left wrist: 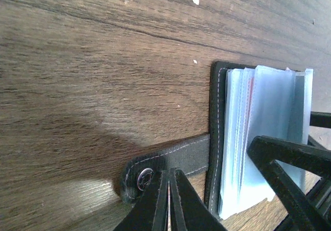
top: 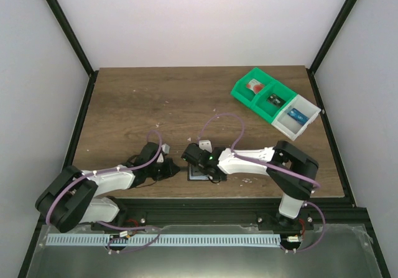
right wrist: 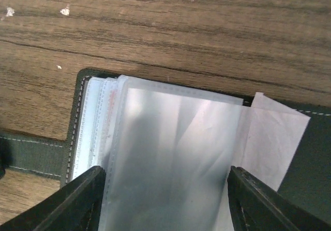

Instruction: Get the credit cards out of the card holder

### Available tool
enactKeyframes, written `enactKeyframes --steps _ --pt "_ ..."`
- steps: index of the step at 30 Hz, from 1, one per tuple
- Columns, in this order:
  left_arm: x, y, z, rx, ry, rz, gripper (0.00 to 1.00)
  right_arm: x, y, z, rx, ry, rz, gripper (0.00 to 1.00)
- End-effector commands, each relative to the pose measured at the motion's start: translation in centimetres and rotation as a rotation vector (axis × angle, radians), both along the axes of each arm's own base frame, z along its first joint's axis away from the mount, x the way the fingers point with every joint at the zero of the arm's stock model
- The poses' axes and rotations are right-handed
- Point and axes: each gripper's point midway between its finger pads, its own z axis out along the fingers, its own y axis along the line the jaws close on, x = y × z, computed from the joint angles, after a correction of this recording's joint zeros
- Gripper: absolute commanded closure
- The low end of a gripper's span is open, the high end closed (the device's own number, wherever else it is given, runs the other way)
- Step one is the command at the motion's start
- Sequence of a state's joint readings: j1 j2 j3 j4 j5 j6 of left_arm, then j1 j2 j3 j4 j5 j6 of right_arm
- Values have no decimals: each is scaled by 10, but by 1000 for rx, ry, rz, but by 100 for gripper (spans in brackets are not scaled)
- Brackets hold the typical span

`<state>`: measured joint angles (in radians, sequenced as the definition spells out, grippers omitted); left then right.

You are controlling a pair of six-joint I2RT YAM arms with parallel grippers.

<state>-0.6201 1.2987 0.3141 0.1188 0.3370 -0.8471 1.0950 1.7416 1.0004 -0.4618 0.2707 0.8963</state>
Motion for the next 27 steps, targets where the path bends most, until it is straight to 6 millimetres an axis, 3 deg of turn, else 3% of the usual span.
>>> enactKeyframes --steps 1,9,18,23,27 --pt "1 9 -10 57 2 8 94 1 -13 7 -48 -38 -16 37" --pt "-1 12 -14 61 8 12 94 1 -23 12 -56 -57 -33 46" --pt "-3 13 -19 72 22 7 94 -1 -51 22 -113 -88 -88 41" --pt "-5 9 -15 47 23 -13 93 -4 -74 45 -140 -117 -128 41" --pt "-9 4 -12 16 30 -37 92 -5 -80 74 -95 -142 -149 51"
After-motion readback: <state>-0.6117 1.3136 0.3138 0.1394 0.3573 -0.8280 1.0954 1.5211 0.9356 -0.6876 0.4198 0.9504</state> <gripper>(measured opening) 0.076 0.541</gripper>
